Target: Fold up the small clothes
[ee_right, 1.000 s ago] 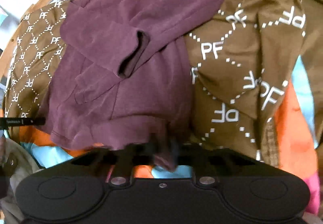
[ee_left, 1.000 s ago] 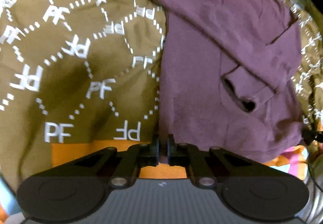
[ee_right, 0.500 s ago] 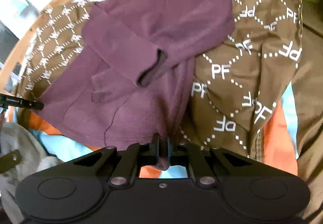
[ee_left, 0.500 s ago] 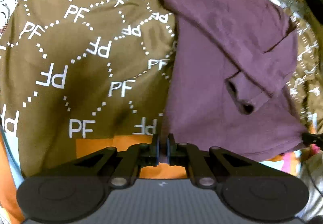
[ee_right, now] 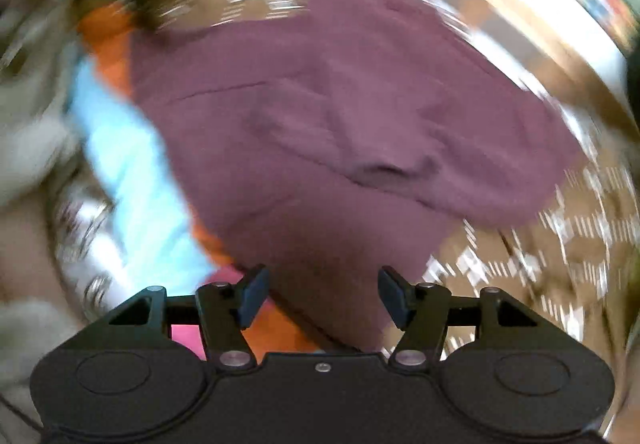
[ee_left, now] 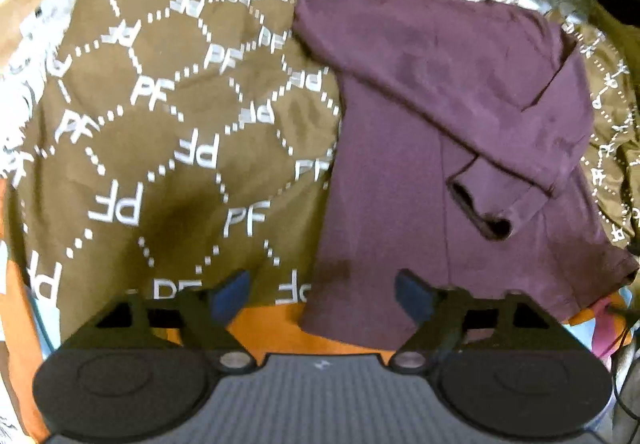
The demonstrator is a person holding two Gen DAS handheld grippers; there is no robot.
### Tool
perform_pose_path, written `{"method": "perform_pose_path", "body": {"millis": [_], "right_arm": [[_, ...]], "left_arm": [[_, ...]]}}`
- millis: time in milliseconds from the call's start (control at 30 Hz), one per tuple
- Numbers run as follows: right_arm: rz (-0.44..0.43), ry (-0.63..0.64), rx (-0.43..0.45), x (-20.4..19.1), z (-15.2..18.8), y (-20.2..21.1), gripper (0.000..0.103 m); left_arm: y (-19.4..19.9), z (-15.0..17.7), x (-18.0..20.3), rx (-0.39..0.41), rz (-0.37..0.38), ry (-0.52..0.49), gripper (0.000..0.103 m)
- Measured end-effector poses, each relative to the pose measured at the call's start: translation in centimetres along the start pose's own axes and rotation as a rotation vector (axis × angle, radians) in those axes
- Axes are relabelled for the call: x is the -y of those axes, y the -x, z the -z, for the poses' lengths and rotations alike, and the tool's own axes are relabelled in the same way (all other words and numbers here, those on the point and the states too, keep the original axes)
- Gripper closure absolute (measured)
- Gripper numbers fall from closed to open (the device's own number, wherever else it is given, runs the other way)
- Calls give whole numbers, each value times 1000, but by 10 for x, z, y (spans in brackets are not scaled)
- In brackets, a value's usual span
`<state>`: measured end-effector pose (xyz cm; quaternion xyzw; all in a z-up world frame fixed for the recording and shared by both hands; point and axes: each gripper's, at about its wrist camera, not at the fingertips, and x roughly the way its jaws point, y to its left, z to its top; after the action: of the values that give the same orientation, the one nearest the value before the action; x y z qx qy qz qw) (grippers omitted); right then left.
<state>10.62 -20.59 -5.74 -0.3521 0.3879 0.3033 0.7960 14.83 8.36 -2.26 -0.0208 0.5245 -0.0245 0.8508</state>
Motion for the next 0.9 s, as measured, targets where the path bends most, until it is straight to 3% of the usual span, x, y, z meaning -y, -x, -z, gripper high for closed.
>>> {"method": "perform_pose_path", "body": {"millis": [200, 367, 567, 733, 767, 800, 833, 900], "right_arm": [[41, 207, -51, -37, -8, -27, 42], [104, 246, -56, -41, -8, -41, 43], [77, 319, -106, -48, 2, -46, 45], [112, 349, -123, -50, -3, -61, 40], [116, 353, -116, -52, -3, -61, 46], [109, 352, -101, -53, -2, -60, 66], [100, 339, -89, -52, -1, -57, 78], [103, 306, -64, -51, -1, -50, 86]], "left_arm": [[6, 3, 10, 37, -25, -60, 13], [1, 3, 15, 32, -33, -80, 13], [1, 5, 14, 38, -28, -81, 13], [6, 10, 21, 65, 38, -140, 12], [7, 12, 25, 76, 56, -164, 12], [9, 13, 28, 84, 69, -184, 11], [11, 16, 32, 95, 86, -213, 10], [14, 20, 43, 115, 117, -274, 10]]}}
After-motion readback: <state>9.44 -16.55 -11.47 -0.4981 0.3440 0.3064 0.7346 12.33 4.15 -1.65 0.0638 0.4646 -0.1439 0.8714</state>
